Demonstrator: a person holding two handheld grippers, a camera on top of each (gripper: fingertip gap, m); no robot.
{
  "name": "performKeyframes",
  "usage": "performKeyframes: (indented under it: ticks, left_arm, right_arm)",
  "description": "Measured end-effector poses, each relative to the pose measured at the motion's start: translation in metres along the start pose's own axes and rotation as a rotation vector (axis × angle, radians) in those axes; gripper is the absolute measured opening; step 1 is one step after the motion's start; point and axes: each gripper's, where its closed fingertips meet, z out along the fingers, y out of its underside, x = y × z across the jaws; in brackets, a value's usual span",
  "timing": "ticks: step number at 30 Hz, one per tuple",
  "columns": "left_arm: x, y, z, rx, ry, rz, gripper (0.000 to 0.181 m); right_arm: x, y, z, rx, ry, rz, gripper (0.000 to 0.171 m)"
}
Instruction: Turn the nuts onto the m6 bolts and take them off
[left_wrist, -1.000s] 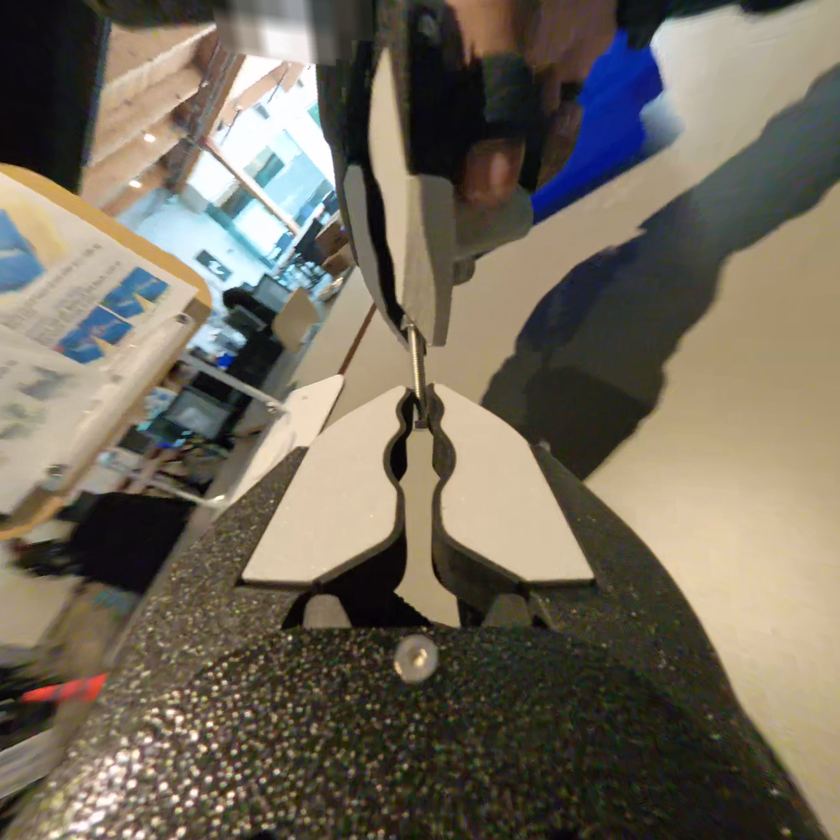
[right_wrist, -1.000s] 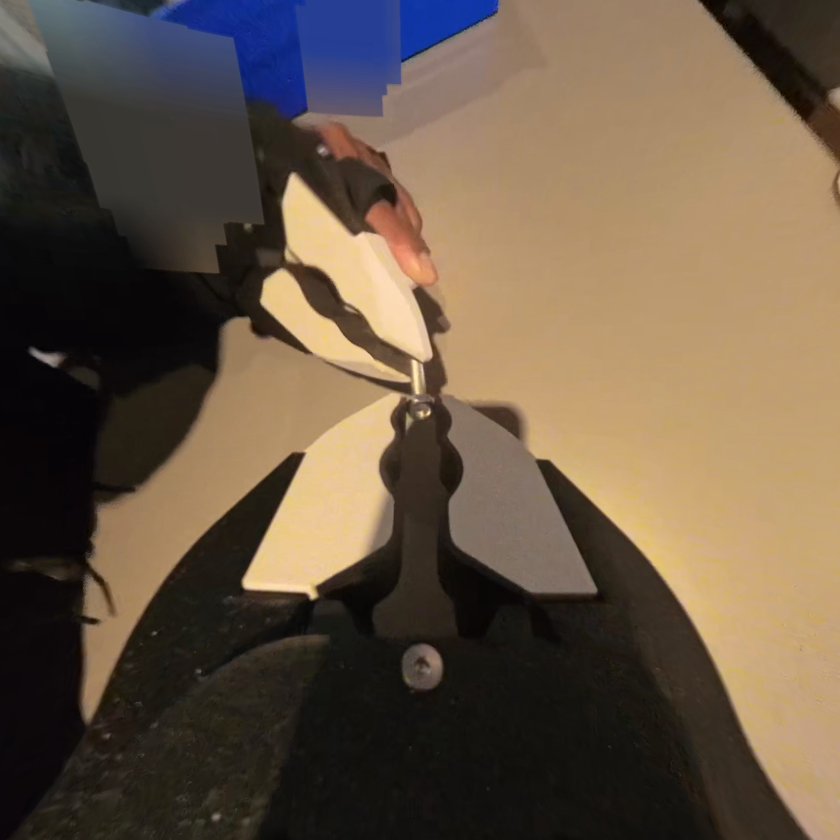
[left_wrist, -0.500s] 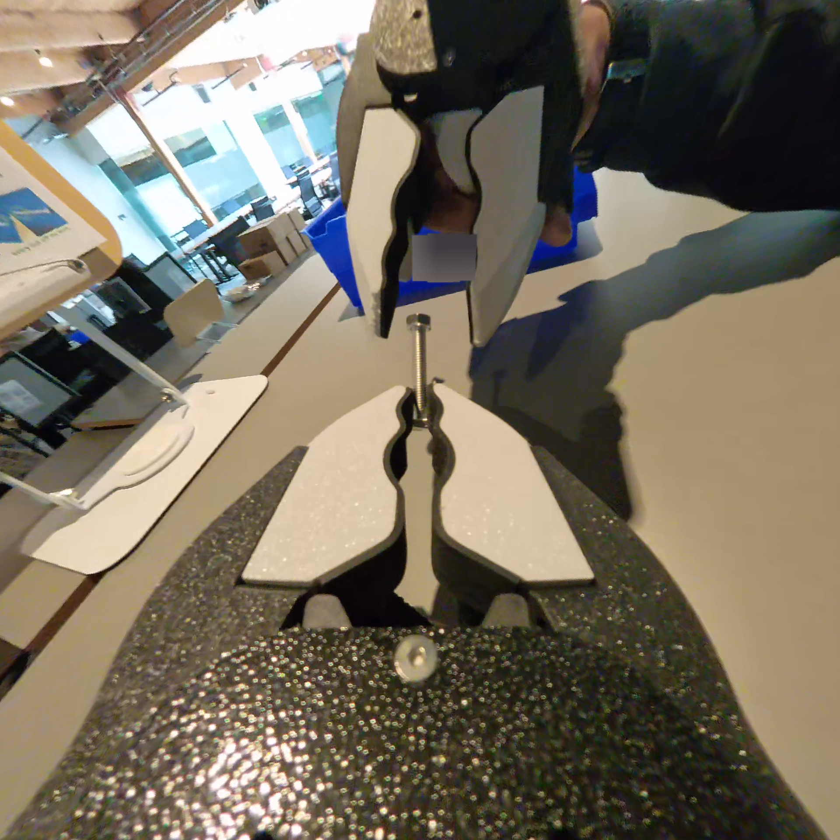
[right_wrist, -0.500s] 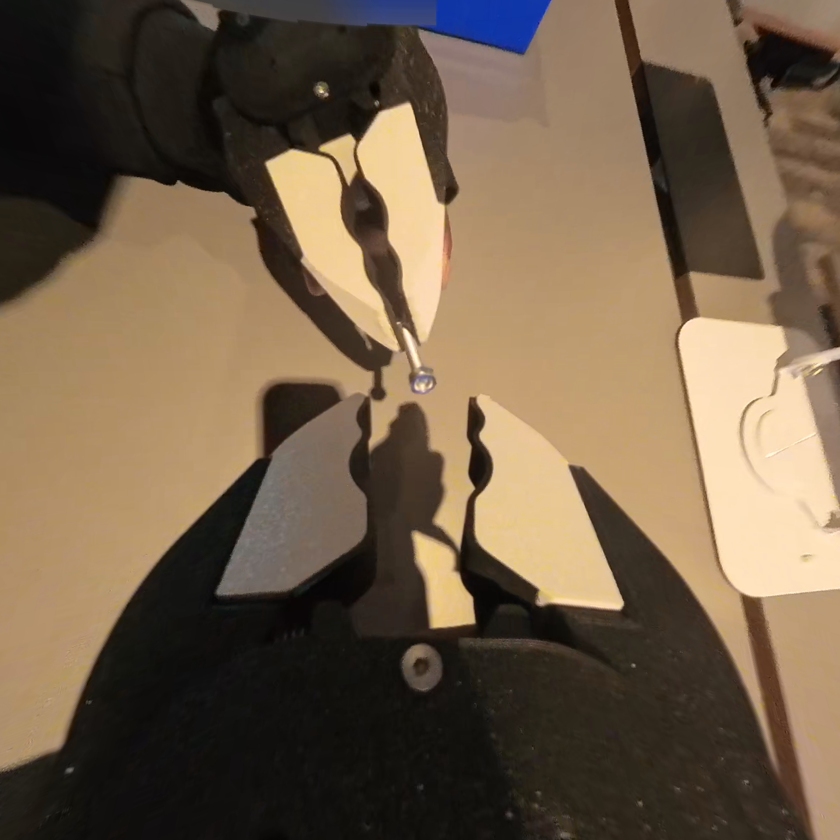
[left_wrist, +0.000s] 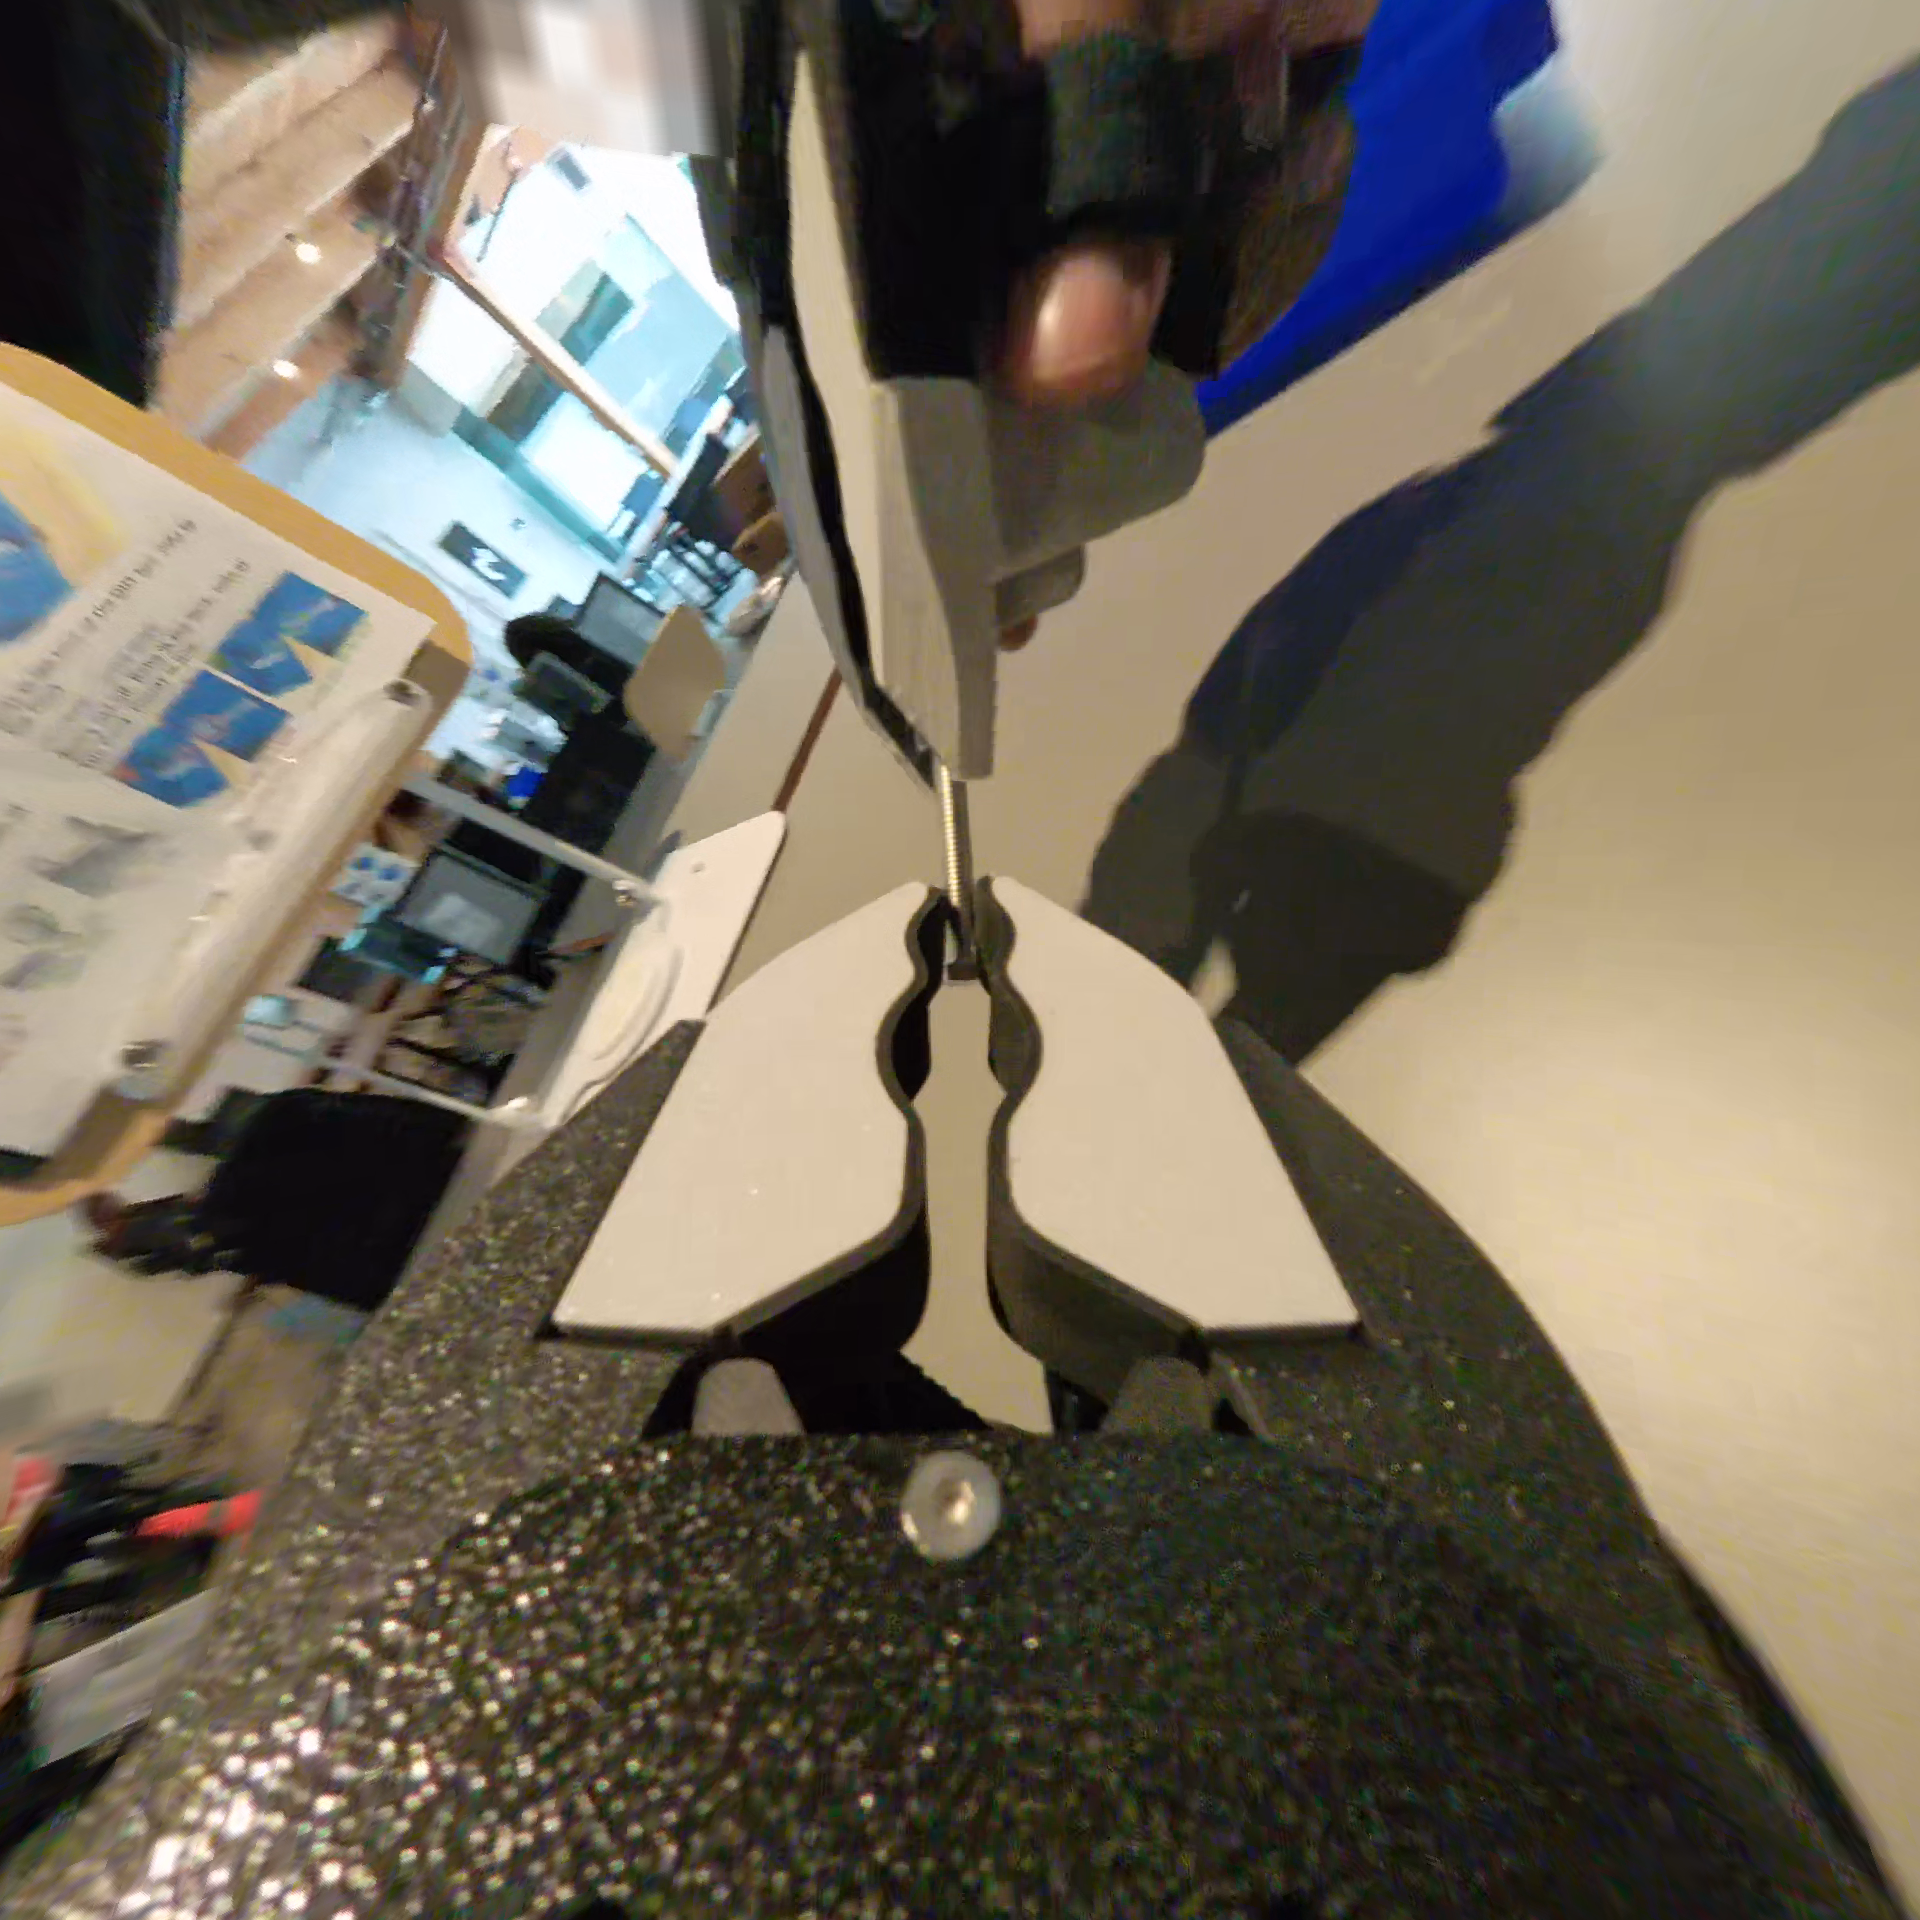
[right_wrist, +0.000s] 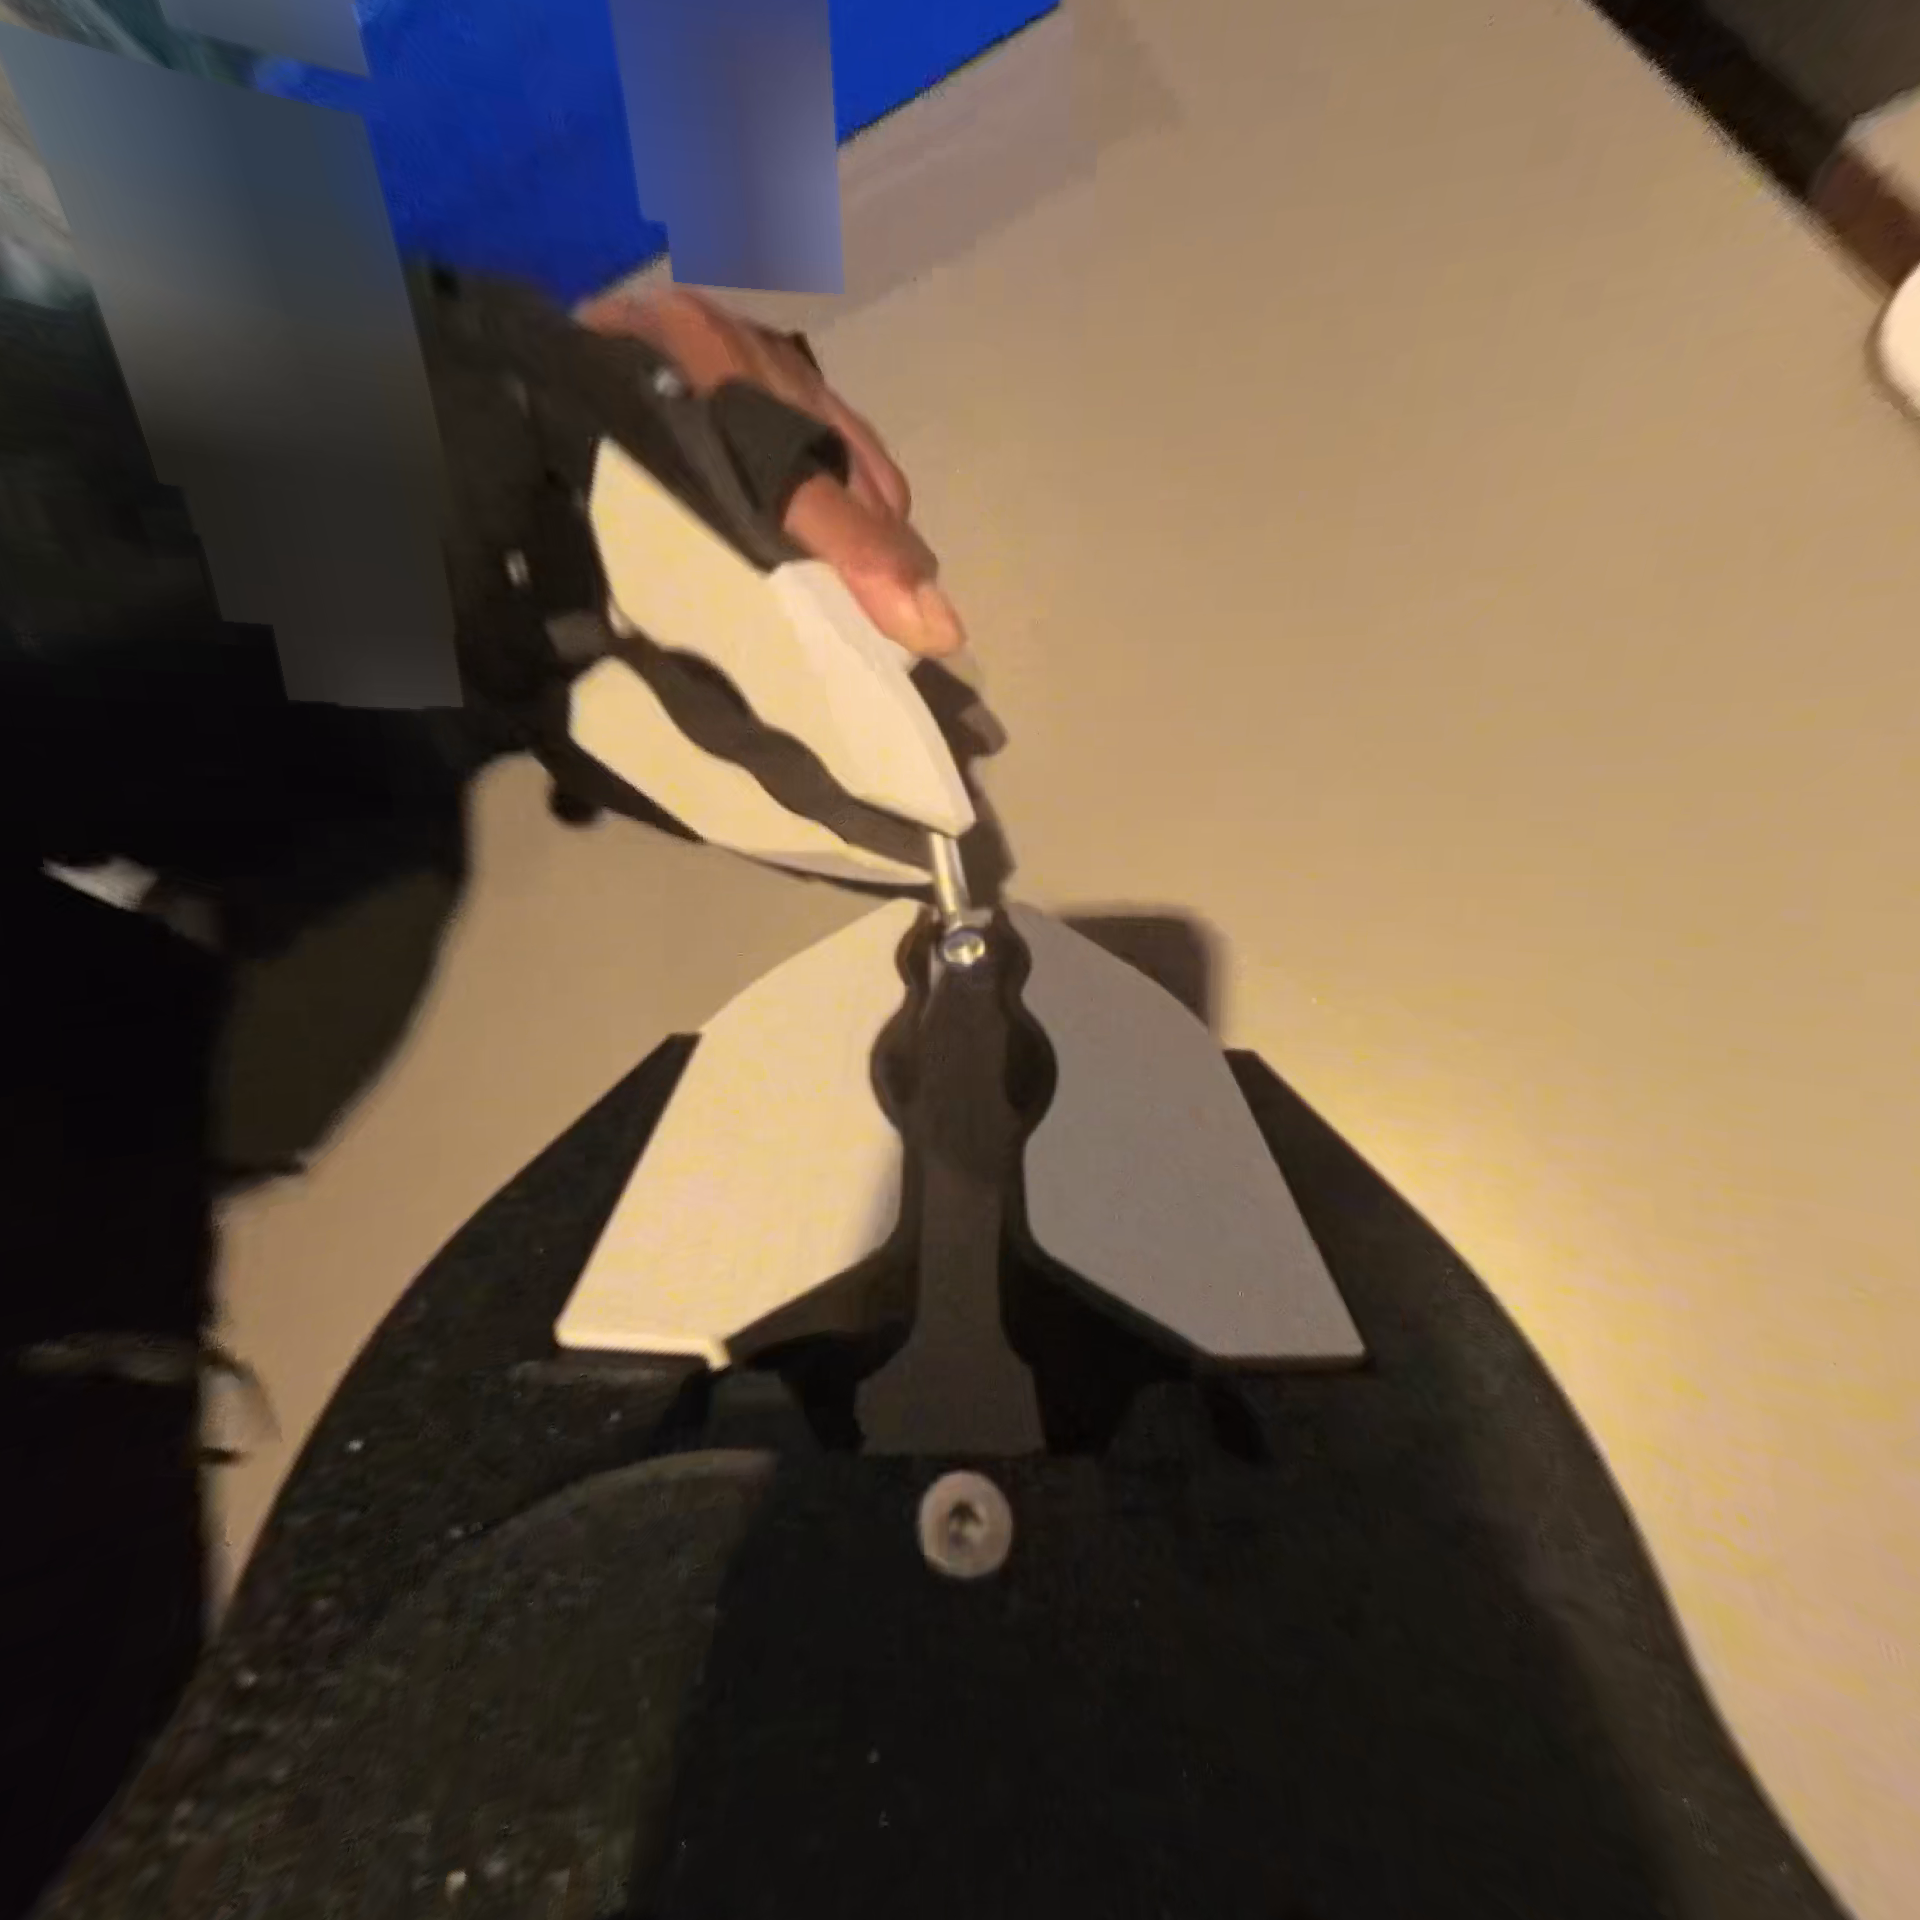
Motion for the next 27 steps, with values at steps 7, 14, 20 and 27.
performKeyframes:
  ticks: [7, 14, 20, 27]
  left_arm:
    - [-0.003, 0.003, 0.0, 0.041, 0.039, -0.162, 0.005]
    - [0.003, -0.006, -0.003, 0.131, 0.157, -0.327, 0.005]
    - [0.007, -0.01, -0.004, 0.142, 0.179, -0.326, 0.005]
    - [-0.007, 0.004, 0.0, -0.028, -0.059, 0.039, 0.005]
  right_arm:
    - [0.001, -0.005, -0.009, 0.055, -0.048, -0.072, 0.038]
    - [-0.003, 0.003, -0.009, -0.032, 0.143, -0.518, 0.035]
    - [-0.008, -0.003, -0.007, 0.002, 0.139, -0.53, 0.013]
    - [0.005, -0.006, 0.001, 0.044, 0.019, 0.047, 0.011]
